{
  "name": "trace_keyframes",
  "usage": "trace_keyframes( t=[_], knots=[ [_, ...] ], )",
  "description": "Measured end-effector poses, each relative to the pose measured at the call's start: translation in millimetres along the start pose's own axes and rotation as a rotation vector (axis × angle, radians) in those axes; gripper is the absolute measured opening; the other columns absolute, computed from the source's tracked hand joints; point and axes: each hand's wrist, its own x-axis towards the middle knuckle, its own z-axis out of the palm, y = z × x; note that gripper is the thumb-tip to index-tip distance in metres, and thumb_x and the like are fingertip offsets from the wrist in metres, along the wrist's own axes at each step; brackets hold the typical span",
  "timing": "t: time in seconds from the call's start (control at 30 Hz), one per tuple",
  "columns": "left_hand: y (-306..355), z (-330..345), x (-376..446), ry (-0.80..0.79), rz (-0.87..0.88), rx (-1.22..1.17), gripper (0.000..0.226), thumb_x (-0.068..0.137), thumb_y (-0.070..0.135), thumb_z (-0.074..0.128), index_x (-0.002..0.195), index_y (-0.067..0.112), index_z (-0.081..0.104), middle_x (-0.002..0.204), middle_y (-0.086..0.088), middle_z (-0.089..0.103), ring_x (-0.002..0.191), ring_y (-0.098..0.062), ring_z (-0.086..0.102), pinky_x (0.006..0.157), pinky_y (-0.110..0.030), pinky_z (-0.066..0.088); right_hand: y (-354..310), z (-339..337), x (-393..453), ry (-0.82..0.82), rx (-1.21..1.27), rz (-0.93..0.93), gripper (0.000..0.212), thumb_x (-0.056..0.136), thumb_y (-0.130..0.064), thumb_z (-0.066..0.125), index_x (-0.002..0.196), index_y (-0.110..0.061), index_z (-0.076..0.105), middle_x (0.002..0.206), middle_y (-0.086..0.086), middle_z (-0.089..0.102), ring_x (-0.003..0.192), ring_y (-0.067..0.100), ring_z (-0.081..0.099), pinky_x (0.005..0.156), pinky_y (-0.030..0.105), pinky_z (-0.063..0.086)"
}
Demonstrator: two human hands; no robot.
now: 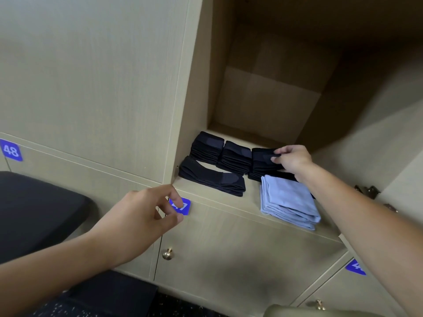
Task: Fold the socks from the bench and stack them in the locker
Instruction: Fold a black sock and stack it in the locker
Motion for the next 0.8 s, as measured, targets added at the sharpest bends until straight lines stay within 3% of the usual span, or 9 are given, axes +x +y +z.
trace_keyframes(
  t=[0.17,0.3,0.47,0.53,0.63,0.7,0.8],
  knots=[
    [-1.3,-0.4,0.5,-0.009,0.004,0.006,0.008,0.094,0.036,0.068,0.097,0.038,0.061,0.087,0.024,0.071,0.072,-0.007,0.069,0.073,-0.031,0.055,-4.1,-2.5,-4.2,0.097,-0.243,-0.081,0.016,0.082,-0.021,0.083,0.088,-0.018,0.069,0.1,0.002,0.068,0.095,0.024,0.064,0.086,0.031,0.053],
    [-2.7,-1.5,0.3,-0.006,0.011,-0.015,0.008,0.094,0.035,0.069,0.097,0.037,0.061,0.087,0.023,0.071,0.069,-0.014,0.069,0.074,-0.037,0.056,-4.2,-2.8,-10.7,0.11,-0.378,-0.13,0.015,0.085,-0.025,0.079,0.092,-0.018,0.067,0.102,0.003,0.067,0.099,0.026,0.063,0.083,0.031,0.05],
    [-2.7,-6.0,-2.8,0.006,0.019,-0.039,0.007,0.093,0.033,0.07,0.096,0.035,0.064,0.087,0.022,0.071,0.069,-0.021,0.069,0.074,-0.043,0.056,-11.8,-4.7,-25.0,0.115,-0.338,-0.179,0.006,0.087,-0.022,0.073,0.092,-0.023,0.07,0.103,0.0,0.069,0.102,0.025,0.064,0.087,0.035,0.053],
    [-2.8,-9.1,-3.8,0.009,0.022,-0.051,0.007,0.093,0.033,0.07,0.096,0.035,0.064,0.088,0.02,0.072,0.069,-0.023,0.069,0.074,-0.045,0.057,-19.2,-3.8,-40.0,0.118,-0.305,-0.233,0.002,0.087,-0.022,0.071,0.089,-0.023,0.07,0.097,-0.001,0.07,0.098,0.022,0.065,0.082,0.032,0.051],
    [-2.2,-13.5,-5.4,0.019,0.031,-0.064,0.007,0.094,0.031,0.069,0.095,0.035,0.064,0.086,0.018,0.073,0.07,-0.021,0.07,0.075,-0.047,0.057,-33.9,-1.0,-75.8,0.055,-0.243,-0.329,0.003,0.092,-0.022,0.069,0.093,-0.02,0.067,0.083,-0.005,0.067,0.086,0.014,0.062,0.067,0.027,0.044],
    [-0.8,-15.7,-6.5,0.013,0.039,-0.057,0.006,0.094,0.031,0.069,0.094,0.035,0.064,0.085,0.018,0.072,0.069,-0.018,0.07,0.075,-0.046,0.057,-42.4,0.3,-103.3,-0.021,-0.25,-0.395,0.005,0.093,-0.024,0.068,0.094,-0.02,0.065,0.075,-0.009,0.066,0.082,0.008,0.061,0.066,0.024,0.043],
    [1.0,-20.7,-8.0,0.009,0.057,-0.03,0.006,0.094,0.033,0.068,0.094,0.036,0.064,0.086,0.02,0.072,0.069,-0.015,0.07,0.077,-0.045,0.058,-49.3,4.7,-140.7,-0.117,-0.282,-0.459,0.007,0.094,-0.03,0.067,0.093,-0.025,0.063,0.079,-0.009,0.07,0.079,0.004,0.062,0.064,0.025,0.043]
  ],
)
